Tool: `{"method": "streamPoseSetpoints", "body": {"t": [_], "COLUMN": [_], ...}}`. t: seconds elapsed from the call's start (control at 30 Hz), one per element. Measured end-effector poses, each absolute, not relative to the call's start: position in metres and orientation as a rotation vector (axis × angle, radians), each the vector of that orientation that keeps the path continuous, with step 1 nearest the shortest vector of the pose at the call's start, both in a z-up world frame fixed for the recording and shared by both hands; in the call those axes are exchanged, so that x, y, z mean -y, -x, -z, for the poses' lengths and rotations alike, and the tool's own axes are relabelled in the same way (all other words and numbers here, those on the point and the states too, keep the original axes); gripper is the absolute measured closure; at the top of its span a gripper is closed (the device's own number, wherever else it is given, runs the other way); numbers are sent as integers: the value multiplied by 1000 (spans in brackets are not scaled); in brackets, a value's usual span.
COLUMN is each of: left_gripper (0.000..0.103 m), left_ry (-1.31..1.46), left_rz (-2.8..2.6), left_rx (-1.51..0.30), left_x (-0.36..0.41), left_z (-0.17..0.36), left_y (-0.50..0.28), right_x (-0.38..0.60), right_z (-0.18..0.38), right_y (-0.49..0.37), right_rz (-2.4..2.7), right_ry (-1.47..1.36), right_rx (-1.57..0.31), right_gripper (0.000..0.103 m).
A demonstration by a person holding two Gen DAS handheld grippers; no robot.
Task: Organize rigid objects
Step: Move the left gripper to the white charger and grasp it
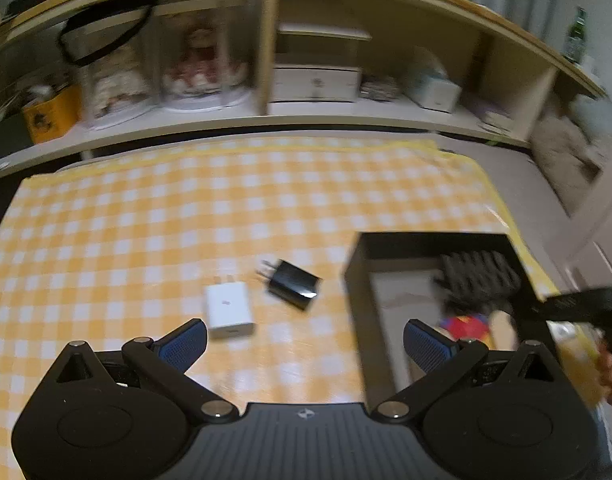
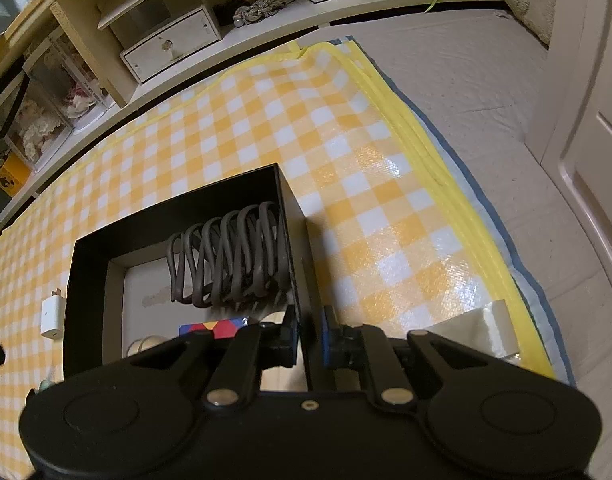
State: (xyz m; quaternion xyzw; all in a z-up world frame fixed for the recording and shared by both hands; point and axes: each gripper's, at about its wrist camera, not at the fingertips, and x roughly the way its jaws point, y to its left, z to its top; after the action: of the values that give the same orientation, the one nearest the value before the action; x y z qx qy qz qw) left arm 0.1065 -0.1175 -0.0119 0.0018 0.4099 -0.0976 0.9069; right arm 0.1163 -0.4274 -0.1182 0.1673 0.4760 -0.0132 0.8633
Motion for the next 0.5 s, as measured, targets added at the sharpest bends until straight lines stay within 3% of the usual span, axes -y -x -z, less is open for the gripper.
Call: {"method": "streamPoseSetpoints", "body": {"t": [0.23,0.4,0.5], "left_gripper": [3,21,25], "left_ry": [82,191,212], "left_rz": [91,55,58], "left_rx": [-870,-906,-911], "left_x": [90,73,72], "left_z": [38,60,69], "left_y": [-141,-157,-164], "right_x": [426,425,423], "right_z": [118,119,119], "right_y": [-118,-121,-122], "right_rz": [38,48,49], "right_ry": [-342,-338,-322], "right_rx": [-1011,-1023,-1025], "right_gripper": [87,87,87]}}
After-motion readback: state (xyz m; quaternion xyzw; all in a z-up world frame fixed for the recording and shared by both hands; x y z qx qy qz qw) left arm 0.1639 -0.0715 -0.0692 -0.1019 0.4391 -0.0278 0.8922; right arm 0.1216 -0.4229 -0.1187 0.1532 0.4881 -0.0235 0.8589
